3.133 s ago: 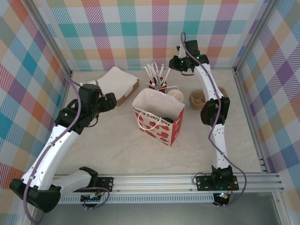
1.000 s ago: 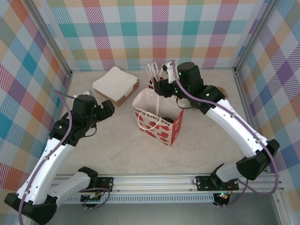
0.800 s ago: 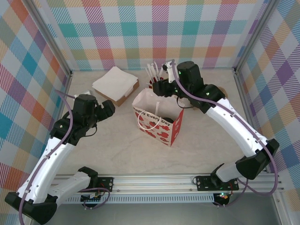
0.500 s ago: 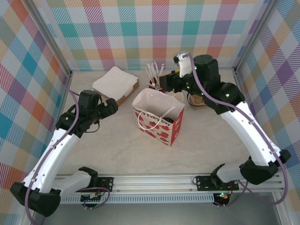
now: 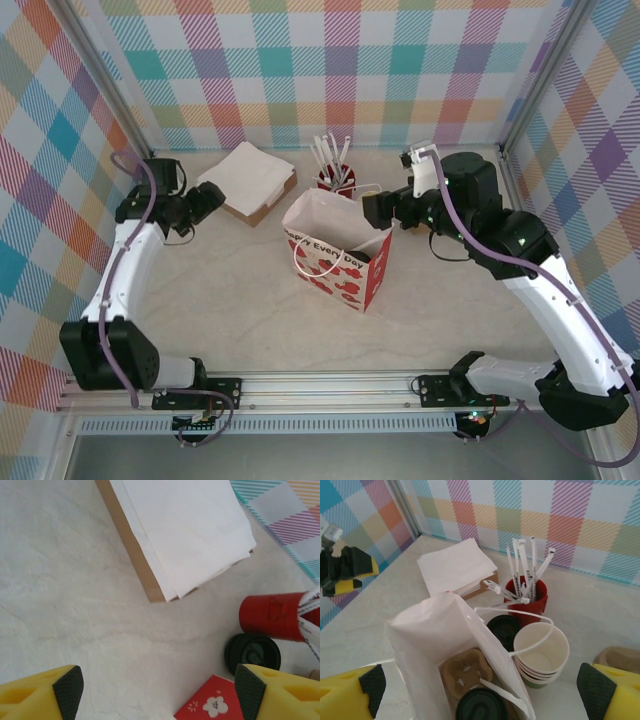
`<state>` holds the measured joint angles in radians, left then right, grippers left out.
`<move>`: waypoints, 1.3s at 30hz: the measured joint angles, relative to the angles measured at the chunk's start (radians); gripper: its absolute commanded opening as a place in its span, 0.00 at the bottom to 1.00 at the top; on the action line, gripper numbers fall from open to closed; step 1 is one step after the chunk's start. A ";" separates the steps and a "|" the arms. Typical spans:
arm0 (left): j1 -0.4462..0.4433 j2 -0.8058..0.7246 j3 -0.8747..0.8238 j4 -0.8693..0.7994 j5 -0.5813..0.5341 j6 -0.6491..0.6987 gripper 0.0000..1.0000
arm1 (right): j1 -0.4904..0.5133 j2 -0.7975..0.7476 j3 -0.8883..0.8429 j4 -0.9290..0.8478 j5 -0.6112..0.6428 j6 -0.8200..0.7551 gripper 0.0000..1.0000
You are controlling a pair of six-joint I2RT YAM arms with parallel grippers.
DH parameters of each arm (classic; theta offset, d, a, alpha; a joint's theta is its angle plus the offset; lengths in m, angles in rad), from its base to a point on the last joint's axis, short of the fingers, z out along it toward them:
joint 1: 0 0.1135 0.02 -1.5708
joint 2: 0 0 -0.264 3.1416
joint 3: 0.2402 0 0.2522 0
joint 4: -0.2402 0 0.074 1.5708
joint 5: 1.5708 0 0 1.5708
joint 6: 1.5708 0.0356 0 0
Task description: Pack the takeout coffee
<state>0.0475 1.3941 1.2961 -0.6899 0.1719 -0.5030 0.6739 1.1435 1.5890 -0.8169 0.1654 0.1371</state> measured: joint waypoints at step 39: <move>0.036 0.927 0.869 -0.232 -0.035 0.043 0.54 | 0.000 0.031 -0.179 0.008 0.187 -0.097 1.00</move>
<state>0.0837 2.3211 2.1647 -0.9222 0.1368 -0.4595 0.6739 1.1744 1.4097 -0.8085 0.3527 0.0399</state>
